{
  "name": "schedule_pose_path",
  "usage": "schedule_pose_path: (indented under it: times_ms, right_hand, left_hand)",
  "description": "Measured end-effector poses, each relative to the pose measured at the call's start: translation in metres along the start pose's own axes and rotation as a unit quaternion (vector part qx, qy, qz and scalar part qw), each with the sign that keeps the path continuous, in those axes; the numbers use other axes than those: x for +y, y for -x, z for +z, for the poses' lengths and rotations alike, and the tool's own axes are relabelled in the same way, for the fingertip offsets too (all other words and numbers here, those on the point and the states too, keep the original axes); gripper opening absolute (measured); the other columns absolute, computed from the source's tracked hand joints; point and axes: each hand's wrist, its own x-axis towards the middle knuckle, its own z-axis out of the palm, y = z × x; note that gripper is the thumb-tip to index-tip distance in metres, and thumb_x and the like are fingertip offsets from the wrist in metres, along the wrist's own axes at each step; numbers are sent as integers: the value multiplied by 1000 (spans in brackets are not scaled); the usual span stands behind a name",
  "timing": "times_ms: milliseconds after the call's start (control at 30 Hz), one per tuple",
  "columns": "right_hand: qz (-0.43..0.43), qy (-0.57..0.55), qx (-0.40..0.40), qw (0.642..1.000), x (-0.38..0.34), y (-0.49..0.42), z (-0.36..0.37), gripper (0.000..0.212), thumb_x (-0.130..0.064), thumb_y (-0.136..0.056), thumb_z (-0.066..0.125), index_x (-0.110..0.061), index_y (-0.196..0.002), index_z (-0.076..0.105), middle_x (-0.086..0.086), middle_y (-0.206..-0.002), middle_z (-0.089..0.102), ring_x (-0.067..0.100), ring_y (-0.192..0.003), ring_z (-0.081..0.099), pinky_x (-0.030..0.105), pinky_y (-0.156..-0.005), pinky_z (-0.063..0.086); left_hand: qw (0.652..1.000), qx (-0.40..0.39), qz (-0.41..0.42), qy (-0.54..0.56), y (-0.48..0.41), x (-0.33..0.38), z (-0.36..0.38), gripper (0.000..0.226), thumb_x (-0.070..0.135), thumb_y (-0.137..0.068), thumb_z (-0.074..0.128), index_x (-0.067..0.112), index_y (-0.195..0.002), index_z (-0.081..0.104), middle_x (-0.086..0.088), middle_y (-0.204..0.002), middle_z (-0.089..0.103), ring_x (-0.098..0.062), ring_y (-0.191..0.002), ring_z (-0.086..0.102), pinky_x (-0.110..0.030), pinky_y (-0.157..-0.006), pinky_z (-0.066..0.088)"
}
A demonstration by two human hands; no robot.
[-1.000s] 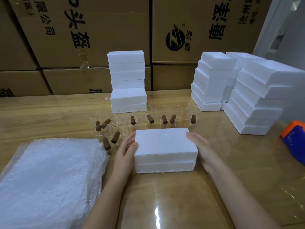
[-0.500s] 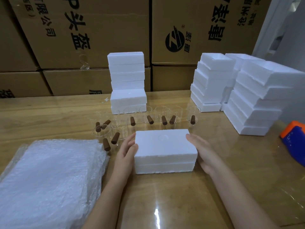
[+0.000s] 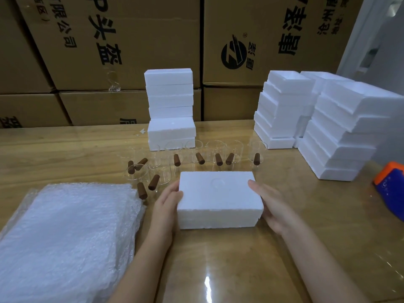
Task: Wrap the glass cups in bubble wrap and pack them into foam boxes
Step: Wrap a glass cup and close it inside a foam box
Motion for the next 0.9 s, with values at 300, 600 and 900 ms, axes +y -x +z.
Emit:
schedule_pose_path:
  times_ms: [300,600,900]
  right_hand:
    - [-97,-46,-32,994,-3,4,3,55,-31,-70,75,-16,-121,59,7,-114,69,22,-101,67,27,-67,55]
    - [-134,-15,-70,988,-2,4,-3,65,-39,-64,78,-26,-124,57,3,-121,65,24,-107,64,32,-75,55]
    - [-135,98,-155,974,-2,8,-16,99,-34,-55,85,-54,-137,32,-16,-129,57,10,-114,60,25,-81,53]
  left_hand:
    - [998,-15,25,51,2,1,3,53,47,-59,70,47,-111,59,12,-112,67,-15,-100,67,-30,-75,52]
    - [991,-74,17,111,-2,3,-3,82,20,-56,71,29,-134,46,-8,-127,59,-33,-110,61,-46,-75,55]
    - [980,-193,24,49,4,3,-10,99,19,-54,82,65,-128,35,16,-133,53,-22,-120,56,-43,-84,54]
